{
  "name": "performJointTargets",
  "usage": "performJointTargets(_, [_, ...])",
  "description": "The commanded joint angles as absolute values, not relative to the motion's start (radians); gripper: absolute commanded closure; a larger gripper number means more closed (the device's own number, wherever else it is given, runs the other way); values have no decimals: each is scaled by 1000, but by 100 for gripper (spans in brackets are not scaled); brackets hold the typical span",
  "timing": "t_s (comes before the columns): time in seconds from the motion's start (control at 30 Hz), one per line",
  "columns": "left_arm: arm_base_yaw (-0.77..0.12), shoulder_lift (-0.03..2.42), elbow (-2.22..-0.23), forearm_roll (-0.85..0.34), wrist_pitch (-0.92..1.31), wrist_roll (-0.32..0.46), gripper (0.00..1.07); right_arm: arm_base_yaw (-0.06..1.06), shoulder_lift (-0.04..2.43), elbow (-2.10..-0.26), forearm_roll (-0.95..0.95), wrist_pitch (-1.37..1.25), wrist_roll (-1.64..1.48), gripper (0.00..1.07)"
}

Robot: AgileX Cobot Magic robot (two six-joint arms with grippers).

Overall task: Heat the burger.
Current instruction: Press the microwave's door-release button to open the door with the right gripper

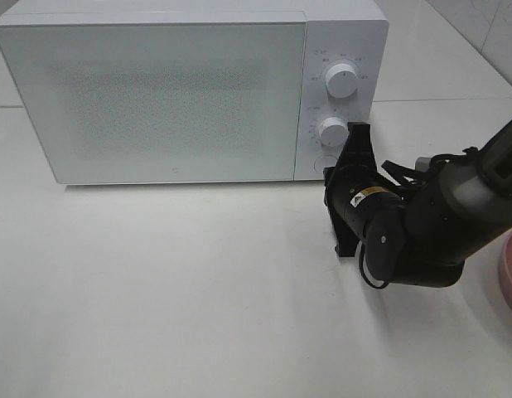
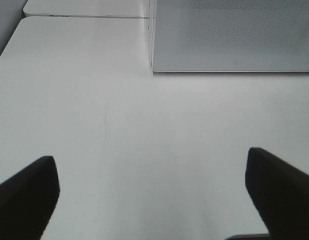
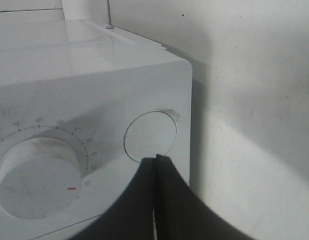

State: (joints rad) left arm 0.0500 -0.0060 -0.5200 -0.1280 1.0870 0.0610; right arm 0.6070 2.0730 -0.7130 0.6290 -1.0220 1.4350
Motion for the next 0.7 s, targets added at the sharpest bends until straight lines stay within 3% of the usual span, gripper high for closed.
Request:
performJointTargets(0.03, [51, -29, -517, -128, 1072, 59, 14, 593, 2094, -750, 594, -1017, 1445, 107])
performJointTargets(0.7, [51, -29, -517, -128, 1072, 60, 14, 534, 2152, -847, 565, -971, 1430, 107])
